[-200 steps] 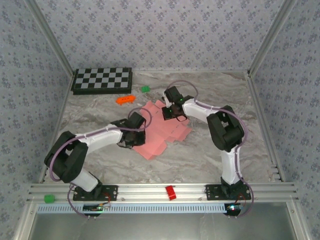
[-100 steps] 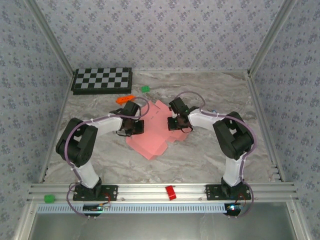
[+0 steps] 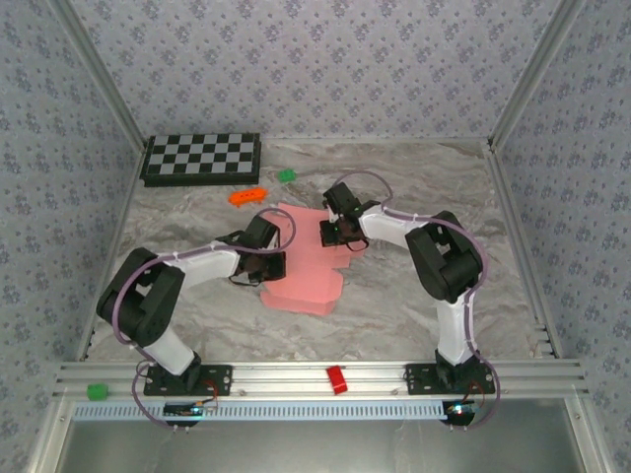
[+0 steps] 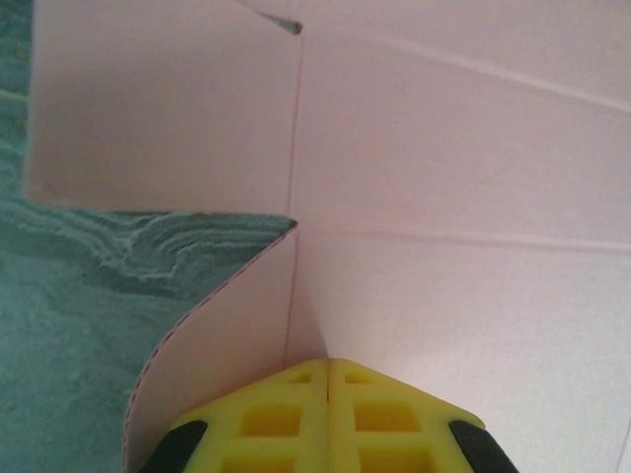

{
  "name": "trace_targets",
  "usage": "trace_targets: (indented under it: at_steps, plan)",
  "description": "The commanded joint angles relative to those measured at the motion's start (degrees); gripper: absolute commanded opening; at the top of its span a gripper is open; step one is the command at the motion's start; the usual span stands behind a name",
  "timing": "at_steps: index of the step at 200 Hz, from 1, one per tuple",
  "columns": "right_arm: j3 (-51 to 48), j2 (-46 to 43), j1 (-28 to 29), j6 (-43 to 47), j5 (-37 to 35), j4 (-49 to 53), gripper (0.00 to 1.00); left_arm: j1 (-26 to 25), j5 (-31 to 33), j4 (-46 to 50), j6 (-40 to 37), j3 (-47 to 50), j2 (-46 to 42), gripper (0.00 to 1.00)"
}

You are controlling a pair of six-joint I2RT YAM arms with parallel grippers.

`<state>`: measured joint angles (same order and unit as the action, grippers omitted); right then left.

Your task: Fold the paper box

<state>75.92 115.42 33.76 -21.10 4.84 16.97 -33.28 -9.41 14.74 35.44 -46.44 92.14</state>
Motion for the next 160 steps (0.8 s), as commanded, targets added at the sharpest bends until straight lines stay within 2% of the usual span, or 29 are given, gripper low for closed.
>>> trace_targets:
  at_steps: [1, 14, 26, 40, 78, 160]
  plan:
    - [0.38, 2.1, -0.15, 1.51, -1.62, 3.33, 0.0, 0.33, 2.33, 6.43, -0.56, -2.77, -2.08, 0.05]
    - [0.43, 2.02, -0.18, 1.93, -1.89, 3.53, 0.0, 1.16, 2.46, 7.49, -2.13, -5.99, -2.24, 0.1]
    - [0.42, 1.92, -0.16, 2.13, -1.94, 3.76, 0.0, 2.19, 2.47, 8.18, -3.47, -9.02, -1.76, 0.24]
    - [0.39, 1.83, -0.12, 2.46, -1.96, 3.85, 0.0, 3.64, 2.49, 8.84, -4.93, -12.86, -0.24, 0.35]
    - [0.34, 1.56, -0.08, 2.81, -1.98, 3.92, 0.0, 6.68, 3.24, 11.0, -8.63, -23.22, 5.51, 0.47]
    - [0.94, 1.57, -0.11, 3.47, -1.85, 4.12, 0.0, 10.39, 2.46, 14.74, -15.82, -42.67, 23.61, 0.5]
